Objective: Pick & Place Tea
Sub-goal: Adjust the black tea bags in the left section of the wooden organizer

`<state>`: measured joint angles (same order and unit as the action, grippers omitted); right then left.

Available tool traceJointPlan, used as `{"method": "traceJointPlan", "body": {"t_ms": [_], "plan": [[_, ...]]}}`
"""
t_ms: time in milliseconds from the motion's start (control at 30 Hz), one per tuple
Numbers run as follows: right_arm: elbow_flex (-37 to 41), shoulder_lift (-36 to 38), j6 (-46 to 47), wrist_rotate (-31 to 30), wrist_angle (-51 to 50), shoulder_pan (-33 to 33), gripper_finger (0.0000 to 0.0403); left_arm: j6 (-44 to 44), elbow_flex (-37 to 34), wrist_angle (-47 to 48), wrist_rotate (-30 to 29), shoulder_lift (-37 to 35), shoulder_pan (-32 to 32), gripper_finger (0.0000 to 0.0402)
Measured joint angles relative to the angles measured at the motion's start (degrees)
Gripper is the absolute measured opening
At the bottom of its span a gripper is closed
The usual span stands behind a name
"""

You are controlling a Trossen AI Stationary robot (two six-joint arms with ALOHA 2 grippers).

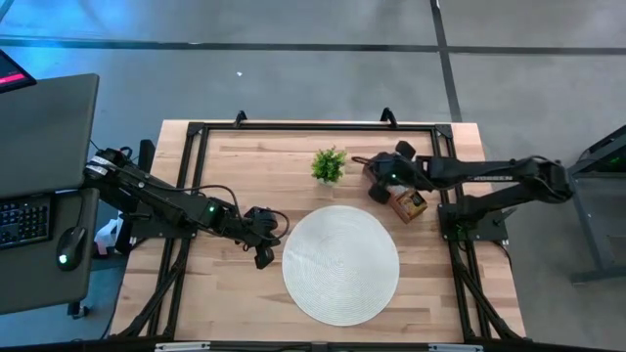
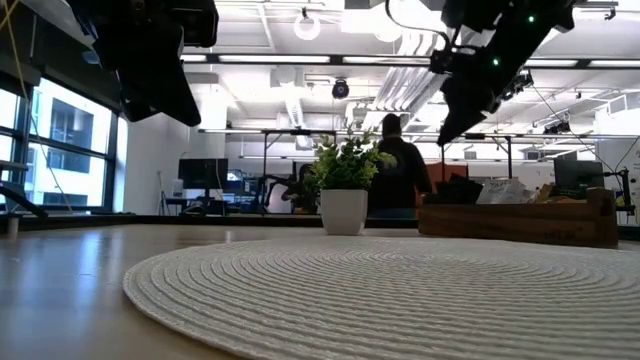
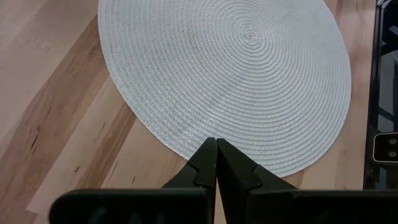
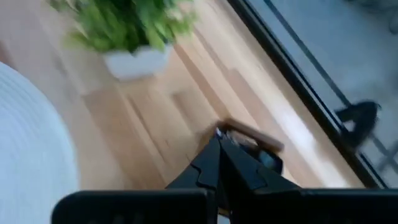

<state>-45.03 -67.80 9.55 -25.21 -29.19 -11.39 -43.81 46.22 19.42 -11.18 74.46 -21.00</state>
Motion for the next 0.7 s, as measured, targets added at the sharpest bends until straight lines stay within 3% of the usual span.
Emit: {"method": "traceJointPlan", "body": {"t_ms": [267,500,700], "plan": [[3.7,-5.1,1.0,0.8,1.2,0.6,0.0021,0.0,0.0,0.0,0.0,0.0,0.0,0.0005],[3.7,-10.6,-1.6,0.4,7.3,0.4,0.01,0.0,0.0,0.0,0.0,0.0,0.0,0.0005],[3.7,-11.8,-2.1,-5.0,8.5,0.4,0.016,0.0,0.0,0.0,0.0,0.0,0.0,0.0005]]}}
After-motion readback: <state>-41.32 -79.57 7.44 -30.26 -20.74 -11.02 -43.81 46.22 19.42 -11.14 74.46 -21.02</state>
